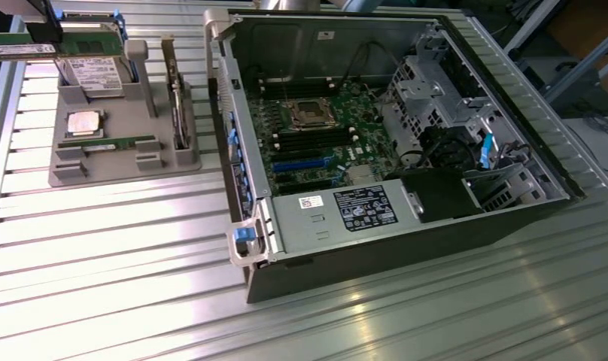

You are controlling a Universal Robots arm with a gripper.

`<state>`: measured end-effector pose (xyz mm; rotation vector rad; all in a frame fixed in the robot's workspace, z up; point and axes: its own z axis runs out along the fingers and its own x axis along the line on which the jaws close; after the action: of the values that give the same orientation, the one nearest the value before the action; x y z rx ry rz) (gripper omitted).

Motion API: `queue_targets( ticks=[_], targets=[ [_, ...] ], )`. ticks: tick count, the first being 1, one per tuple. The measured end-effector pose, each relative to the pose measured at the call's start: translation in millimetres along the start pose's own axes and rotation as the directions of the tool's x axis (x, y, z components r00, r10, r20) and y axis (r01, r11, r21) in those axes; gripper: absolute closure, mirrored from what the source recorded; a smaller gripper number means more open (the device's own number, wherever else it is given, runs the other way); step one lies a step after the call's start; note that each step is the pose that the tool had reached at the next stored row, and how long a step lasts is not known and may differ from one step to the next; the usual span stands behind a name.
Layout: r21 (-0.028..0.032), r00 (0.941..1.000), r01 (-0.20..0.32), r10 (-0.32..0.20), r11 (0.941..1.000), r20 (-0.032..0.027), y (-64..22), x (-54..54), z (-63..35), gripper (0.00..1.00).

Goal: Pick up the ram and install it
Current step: 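Pick up the ram and move it above insertion slot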

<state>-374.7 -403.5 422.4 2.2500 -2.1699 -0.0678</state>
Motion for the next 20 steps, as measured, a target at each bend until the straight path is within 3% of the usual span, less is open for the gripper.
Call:
queue_targets(
  ticks=[3, 7, 17, 20],
  targets=[
    [0.0000, 1.0000, 0.000, 0.000, 1.0000, 0.0000, -3.1, 0.1, -0.1, 0.88],
    [0.0001, 1.0000, 0.000, 0.000, 1.0000, 0.0000, -16.2, 0.6, -0.6, 0.88],
    [0.0000, 1.0000, 0.000, 0.000, 1.0000, 0.0000, -37.1, 1.3, -1.5, 0.88],
    [0.0000, 1.0000, 0.000, 0.000, 1.0000, 0.0000, -50.8, 1.8, -2.1, 0.88]
  ],
)
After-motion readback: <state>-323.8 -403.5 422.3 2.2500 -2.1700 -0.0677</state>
